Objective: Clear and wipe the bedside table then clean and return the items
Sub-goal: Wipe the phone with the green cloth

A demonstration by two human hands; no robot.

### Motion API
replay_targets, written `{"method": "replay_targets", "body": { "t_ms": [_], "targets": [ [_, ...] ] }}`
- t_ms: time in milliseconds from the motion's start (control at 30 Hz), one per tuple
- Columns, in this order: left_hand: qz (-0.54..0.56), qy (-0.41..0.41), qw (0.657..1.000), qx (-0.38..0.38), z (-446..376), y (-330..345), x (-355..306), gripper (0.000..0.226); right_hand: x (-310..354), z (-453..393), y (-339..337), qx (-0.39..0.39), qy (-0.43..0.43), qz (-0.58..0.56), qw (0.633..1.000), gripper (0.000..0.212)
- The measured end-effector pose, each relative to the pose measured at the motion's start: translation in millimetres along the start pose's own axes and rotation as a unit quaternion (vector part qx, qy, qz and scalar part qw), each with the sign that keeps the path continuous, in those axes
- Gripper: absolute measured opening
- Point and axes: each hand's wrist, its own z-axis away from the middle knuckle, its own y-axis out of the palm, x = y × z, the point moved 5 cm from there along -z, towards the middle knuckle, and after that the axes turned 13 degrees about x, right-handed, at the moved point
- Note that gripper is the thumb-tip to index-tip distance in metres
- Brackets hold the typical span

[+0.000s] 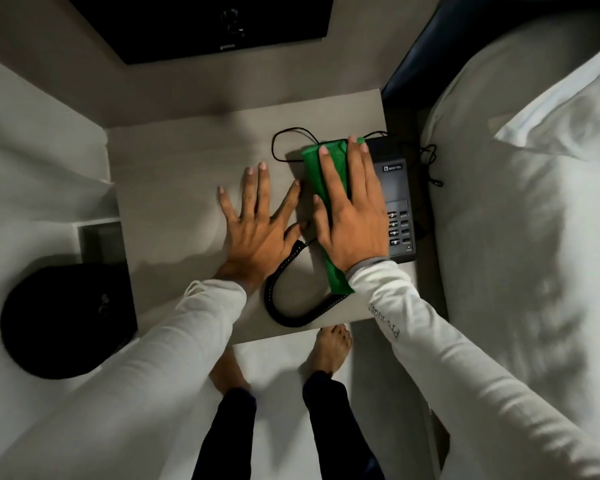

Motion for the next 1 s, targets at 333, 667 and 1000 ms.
{"method": "replay_targets", "body": {
  "t_ms": [333, 667, 1000],
  "targets": [
    [0.006, -0.002, 1.0, 0.007, -0.4, -1.8, -0.6, 0.069, -6.0, 74.8, 30.2, 0.0, 0.032, 0.018, 0.999, 0.061],
    [0.034, 0.012, 0.996, 0.079, 6.8, -23.3, 3.2, 0.069, -9.4, 153.4, 63.7, 0.044, 0.081, -0.004, 0.996, 0.098],
    [0.089, 0.031, 0.995, -0.017, 30.8, -69.2, -26.5, 0.067, -53.9, 96.1, -56.6, -0.154, 0.151, -0.317, 0.924, 0.052]
  ]
}}
